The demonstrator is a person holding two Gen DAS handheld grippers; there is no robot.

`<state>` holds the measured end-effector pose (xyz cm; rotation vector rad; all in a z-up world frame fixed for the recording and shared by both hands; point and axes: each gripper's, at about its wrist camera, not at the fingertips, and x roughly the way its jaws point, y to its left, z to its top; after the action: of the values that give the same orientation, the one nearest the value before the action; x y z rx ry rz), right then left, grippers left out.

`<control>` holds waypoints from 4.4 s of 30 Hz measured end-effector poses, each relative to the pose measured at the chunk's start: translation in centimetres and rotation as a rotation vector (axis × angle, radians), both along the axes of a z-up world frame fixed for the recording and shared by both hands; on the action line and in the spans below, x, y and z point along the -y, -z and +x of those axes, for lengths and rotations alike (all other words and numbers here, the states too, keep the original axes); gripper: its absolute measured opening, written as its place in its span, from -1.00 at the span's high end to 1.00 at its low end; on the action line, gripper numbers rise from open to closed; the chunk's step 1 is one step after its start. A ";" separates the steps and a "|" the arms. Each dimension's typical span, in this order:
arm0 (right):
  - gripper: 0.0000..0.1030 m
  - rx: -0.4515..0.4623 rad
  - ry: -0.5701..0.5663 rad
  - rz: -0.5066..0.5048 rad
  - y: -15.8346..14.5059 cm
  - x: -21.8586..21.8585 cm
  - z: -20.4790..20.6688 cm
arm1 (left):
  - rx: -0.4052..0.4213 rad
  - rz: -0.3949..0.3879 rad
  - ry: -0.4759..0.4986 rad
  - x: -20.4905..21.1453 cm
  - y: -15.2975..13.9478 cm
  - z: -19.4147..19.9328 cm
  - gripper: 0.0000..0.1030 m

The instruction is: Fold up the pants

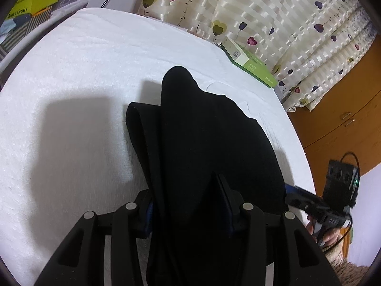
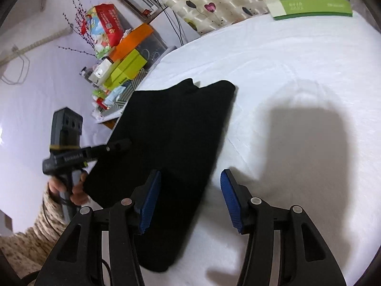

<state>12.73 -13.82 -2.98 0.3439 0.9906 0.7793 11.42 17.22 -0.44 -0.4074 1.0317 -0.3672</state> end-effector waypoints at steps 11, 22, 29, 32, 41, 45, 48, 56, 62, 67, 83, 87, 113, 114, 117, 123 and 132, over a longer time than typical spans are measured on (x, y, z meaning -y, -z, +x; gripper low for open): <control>-0.06 -0.101 -0.022 0.128 0.7 -0.4 0.9 | 0.025 -0.013 0.006 -0.1 0.2 -0.2 0.07; -0.06 -0.114 -0.076 0.121 0.7 -1.8 1.5 | 0.042 -0.023 0.012 -0.2 0.3 -0.1 0.07; 0.28 -0.095 -0.038 0.091 1.0 -1.8 1.5 | 0.035 -0.027 0.004 -0.3 0.4 0.0 0.07; 0.40 -0.099 -0.020 0.081 0.9 -1.8 1.4 | 0.035 -0.020 -0.002 -0.1 0.4 -0.1 0.07; 0.61 0.076 -0.021 0.004 -2.8 -2.9 -0.3 | 0.051 0.092 -0.038 1.5 -1.3 -0.6 0.38; 0.62 0.125 -0.007 -0.003 -4.2 -2.1 -0.6 | 0.072 0.115 -0.043 2.6 -2.7 -0.6 0.49; 0.62 0.154 0.025 -0.020 -5.2 -1.1 -0.4 | 0.099 0.119 -0.027 3.8 -3.6 -0.6 0.52; 0.62 0.173 0.092 -0.051 -6.8 3.0 1.4 | 0.120 0.079 0.016 7.9 -5.1 1.3 0.52; 0.62 0.196 0.135 -0.093 -7.5 6.2 3.5 | 0.108 0.062 0.052 11.6 -5.1 3.5 0.52; 0.62 0.198 0.168 -0.120 -7.5 8.5 5.1 | 0.086 0.041 0.083 14.9 -4.8 5.6 0.52; 0.54 0.105 0.216 -0.159 -2.5 12.7 7.9 | 0.034 0.125 0.076 17.8 -2.2 8.6 0.21; 0.46 0.124 0.213 -0.188 -2.4 12.6 7.7 | 0.072 0.194 0.094 18.1 -2.2 8.4 0.06; 0.09 0.343 0.296 -0.493 -6.1 9.1 -0.4 | 0.193 0.407 -0.052 18.2 -4.1 3.0 -0.13; 0.08 0.341 0.296 -0.485 -6.2 9.0 -0.9 | 0.194 0.405 -0.053 18.2 -4.2 2.5 -0.14; 0.08 0.335 0.292 -0.473 -5.9 8.6 -2.7 | 0.206 0.433 -0.053 18.7 -4.2 0.9 -0.16; 0.08 0.336 0.293 -0.478 -5.1 7.8 -5.8 | 0.215 0.418 -0.066 18.8 -4.3 -1.9 -0.16; 0.08 0.308 0.308 -0.503 -3.6 7.5 -8.1 | 0.211 0.445 -0.067 19.6 -2.8 -5.3 -0.17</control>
<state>4.66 -21.30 0.62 -0.0616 0.7836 0.2741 6.16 -2.33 2.34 -0.0016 0.8602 -0.1092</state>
